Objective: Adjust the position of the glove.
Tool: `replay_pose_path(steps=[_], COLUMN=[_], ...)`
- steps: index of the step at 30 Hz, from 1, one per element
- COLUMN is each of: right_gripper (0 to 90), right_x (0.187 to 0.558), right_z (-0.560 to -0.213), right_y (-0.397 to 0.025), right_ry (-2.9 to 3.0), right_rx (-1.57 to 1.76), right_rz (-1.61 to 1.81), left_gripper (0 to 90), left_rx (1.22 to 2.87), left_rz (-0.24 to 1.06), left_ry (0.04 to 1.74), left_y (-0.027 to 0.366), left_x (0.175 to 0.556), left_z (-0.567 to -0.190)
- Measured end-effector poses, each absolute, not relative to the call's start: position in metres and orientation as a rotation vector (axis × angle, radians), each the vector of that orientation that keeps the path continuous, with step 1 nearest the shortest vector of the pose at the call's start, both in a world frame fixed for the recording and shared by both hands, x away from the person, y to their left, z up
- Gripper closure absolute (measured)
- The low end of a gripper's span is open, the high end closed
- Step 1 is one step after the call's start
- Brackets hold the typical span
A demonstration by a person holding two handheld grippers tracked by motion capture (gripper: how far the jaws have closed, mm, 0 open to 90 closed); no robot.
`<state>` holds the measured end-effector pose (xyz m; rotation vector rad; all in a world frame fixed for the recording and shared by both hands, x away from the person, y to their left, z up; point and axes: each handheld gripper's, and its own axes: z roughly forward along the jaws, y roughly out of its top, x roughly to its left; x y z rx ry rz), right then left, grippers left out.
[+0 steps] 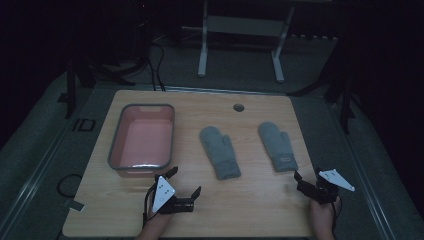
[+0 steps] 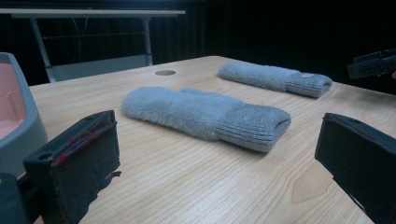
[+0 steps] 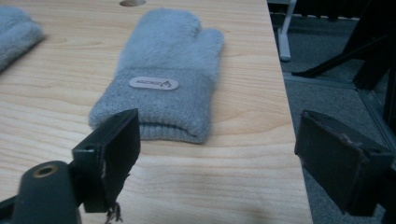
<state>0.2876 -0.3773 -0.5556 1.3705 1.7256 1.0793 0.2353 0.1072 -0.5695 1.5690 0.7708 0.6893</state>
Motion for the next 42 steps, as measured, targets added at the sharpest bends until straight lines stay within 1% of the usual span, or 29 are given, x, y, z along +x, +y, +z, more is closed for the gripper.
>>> replay_pose_path(steps=[6,10,11,14,17,22,25,28,37,42], right_gripper=[11.4,11.4,11.2,11.2,11.6,11.6,13.3,12.5,11.7,10.9], right_x=[0.285,0.284,0.284,0.283,0.283,0.283,0.290,0.293,0.303,0.313], right_z=[-0.547,-0.543,-0.535,-0.528,-0.512,-0.500,-0.490,-0.482,-0.459,-0.448], right_y=[-0.379,-0.377,-0.373,-0.372,-0.368,-0.364,-0.363,-0.359,-0.343,-0.323], right_ry=[1.754,1.750,1.756,1.745,1.772,1.762,1.826,1.829,1.836,1.907], right_rx=[1.336,1.319,1.319,1.319,1.329,1.296,1.332,1.301,1.226,1.160], right_rz=[1.158,1.128,1.090,1.106,1.144,1.163,1.246,1.207,1.231,1.279], left_gripper=[0.1,0.1,0.2,0.1,0.2,0.1,0.1,0.1,0.1,0.1], left_rx=[1.568,1.566,1.566,1.565,1.563,1.562,1.562,1.560,1.560,1.556], left_rz=[0.690,0.688,0.690,0.690,0.688,0.688,0.687,0.682,0.680,0.670], left_ry=[0.775,0.778,0.776,0.774,0.775,0.775,0.775,0.778,0.777,0.782], left_y=[0.107,0.108,0.107,0.107,0.108,0.108,0.108,0.108,0.109,0.109], left_x=[0.235,0.236,0.235,0.235,0.235,0.235,0.235,0.235,0.235,0.236], left_z=[-0.569,-0.569,-0.570,-0.570,-0.570,-0.570,-0.570,-0.570,-0.570,-0.570])
